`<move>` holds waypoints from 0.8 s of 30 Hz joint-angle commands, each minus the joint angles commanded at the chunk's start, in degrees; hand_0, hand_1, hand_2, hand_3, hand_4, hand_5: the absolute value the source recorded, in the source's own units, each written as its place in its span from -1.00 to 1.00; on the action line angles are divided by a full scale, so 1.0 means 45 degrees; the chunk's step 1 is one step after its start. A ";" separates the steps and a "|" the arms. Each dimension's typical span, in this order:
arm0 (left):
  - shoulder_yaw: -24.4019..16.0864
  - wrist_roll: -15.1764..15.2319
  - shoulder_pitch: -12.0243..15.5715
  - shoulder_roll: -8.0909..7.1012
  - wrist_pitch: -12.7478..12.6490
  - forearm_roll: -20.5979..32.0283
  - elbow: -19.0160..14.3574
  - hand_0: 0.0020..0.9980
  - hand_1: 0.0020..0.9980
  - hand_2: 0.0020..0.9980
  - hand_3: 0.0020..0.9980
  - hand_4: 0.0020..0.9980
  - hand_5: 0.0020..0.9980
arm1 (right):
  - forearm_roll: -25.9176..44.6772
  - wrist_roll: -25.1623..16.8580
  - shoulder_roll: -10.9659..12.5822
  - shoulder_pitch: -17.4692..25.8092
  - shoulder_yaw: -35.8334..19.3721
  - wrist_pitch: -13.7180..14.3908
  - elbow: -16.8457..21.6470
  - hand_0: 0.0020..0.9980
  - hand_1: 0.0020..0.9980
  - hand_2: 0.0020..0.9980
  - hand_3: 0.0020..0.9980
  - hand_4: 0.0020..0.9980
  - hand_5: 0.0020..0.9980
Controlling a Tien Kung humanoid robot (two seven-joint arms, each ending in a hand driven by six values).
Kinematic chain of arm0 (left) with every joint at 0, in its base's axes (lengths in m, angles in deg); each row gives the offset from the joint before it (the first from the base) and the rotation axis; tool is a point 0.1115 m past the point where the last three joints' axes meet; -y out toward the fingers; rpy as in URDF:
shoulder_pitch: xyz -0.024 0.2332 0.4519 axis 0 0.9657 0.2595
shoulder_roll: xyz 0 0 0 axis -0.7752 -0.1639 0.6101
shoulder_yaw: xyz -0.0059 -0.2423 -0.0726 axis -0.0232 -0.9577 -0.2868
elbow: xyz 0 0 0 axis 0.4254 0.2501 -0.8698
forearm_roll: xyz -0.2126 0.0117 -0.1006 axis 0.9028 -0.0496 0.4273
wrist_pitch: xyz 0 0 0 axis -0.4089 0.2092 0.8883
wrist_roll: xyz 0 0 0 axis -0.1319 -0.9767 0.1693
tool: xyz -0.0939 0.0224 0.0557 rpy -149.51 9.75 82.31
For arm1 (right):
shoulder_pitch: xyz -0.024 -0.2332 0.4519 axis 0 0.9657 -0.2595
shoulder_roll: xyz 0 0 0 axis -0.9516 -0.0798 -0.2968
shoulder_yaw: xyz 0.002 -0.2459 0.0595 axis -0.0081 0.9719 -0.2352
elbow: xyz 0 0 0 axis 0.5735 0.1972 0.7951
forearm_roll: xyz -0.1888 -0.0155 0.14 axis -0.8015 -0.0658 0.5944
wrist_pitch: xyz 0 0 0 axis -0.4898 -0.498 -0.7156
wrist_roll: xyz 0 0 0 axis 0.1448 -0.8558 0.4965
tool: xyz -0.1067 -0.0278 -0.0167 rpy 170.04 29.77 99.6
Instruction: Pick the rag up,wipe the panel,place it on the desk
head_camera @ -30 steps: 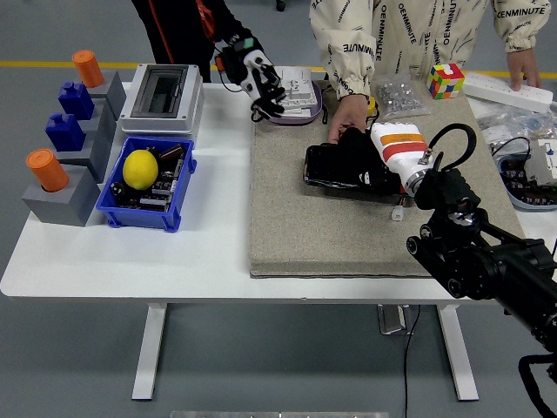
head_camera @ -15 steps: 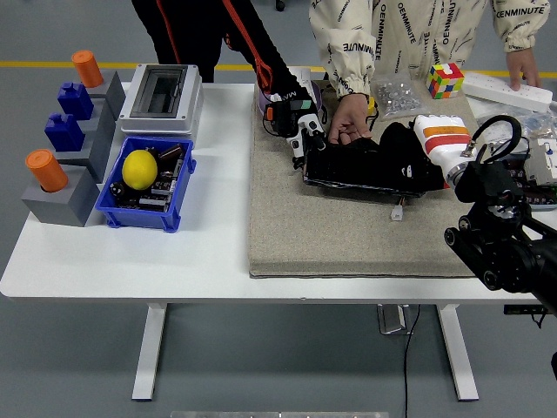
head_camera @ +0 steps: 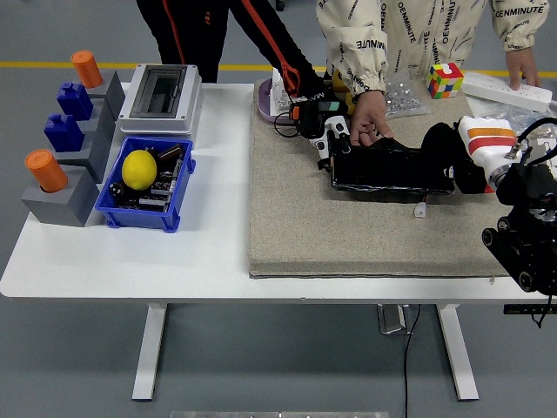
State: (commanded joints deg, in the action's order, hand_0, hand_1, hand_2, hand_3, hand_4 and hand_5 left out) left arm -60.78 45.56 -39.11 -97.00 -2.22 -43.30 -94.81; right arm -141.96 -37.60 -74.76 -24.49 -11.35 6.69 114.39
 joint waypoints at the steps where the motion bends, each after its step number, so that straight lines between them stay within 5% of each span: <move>1: 0.0006 0.0005 -0.0007 0.0000 0.0000 0.0003 0.0000 0.30 0.39 0.48 0.13 0.19 -0.06 | -0.0013 0.0000 0.0111 0.0054 -0.0080 -0.0006 -0.0006 -0.45 -0.28 -0.16 -0.15 1.00 -0.77; 13: 0.0018 0.0004 -0.0008 0.0010 0.0010 -0.0012 0.0000 0.29 0.39 0.48 0.13 0.19 -0.06 | -0.0171 -0.0009 0.0648 0.0450 -0.0808 -0.0009 -0.0066 -0.44 -0.28 -0.16 -0.15 1.00 -0.77; 24: 0.0099 0.0004 0.0003 -0.0024 0.0022 -0.0021 0.0000 0.30 0.39 0.48 0.13 0.19 -0.06 | -0.0248 0.0001 0.0362 0.0432 -0.0946 0.0018 0.0024 -0.44 -0.28 -0.16 -0.15 1.00 -0.77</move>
State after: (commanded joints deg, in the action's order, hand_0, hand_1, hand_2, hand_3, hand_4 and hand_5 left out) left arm -60.33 45.58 -39.10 -97.11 -2.12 -43.39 -94.81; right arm -143.07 -37.60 -73.13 -22.55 -15.60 6.77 114.50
